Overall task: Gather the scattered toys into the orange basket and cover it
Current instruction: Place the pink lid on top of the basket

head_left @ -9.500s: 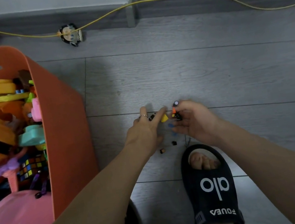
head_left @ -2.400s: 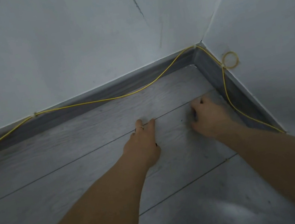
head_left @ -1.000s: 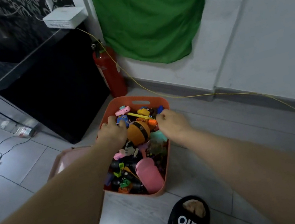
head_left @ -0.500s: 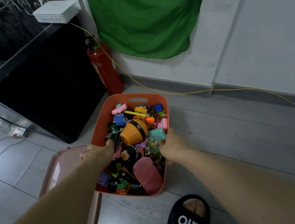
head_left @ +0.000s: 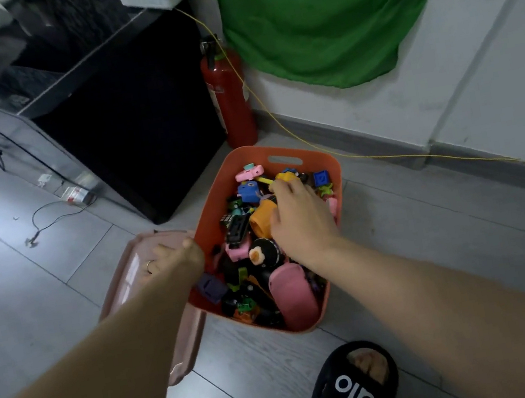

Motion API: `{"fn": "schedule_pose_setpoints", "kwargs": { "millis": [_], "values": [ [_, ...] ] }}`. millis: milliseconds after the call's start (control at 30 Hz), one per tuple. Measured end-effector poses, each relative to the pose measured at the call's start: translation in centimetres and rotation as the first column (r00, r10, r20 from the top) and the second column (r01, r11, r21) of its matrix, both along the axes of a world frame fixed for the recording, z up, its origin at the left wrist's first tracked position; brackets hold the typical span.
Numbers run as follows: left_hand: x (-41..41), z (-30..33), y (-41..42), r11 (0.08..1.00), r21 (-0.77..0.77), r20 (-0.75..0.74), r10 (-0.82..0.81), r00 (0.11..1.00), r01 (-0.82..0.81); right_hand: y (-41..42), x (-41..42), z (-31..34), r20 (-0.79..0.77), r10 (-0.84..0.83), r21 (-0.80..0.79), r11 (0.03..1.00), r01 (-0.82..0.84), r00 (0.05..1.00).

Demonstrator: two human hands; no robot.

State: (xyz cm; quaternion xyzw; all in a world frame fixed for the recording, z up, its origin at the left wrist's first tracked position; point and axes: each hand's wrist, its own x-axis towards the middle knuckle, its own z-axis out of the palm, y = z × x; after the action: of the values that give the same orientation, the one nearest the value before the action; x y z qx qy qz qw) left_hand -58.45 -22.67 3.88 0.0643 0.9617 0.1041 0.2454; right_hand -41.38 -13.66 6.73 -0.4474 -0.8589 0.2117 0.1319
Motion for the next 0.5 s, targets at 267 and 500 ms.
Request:
{"fn": "schedule_pose_setpoints", "kwargs": {
  "millis": [267, 500],
  "values": [
    [-4.9, -4.4, -5.5, 0.950, 0.012, 0.058, 0.311, 0.949, -0.312, -1.6, -11.2, -1.2, 0.009, 0.364, -0.022, 0.931, -0.363, 0.931],
    [-7.1, -12.8, -8.7, 0.948, -0.110, 0.345, 0.317, 0.884, -0.297, -2.2, -16.9, -5.5, 0.242, 0.531, 0.023, 0.834, -0.551, 0.812]
  ]
}}
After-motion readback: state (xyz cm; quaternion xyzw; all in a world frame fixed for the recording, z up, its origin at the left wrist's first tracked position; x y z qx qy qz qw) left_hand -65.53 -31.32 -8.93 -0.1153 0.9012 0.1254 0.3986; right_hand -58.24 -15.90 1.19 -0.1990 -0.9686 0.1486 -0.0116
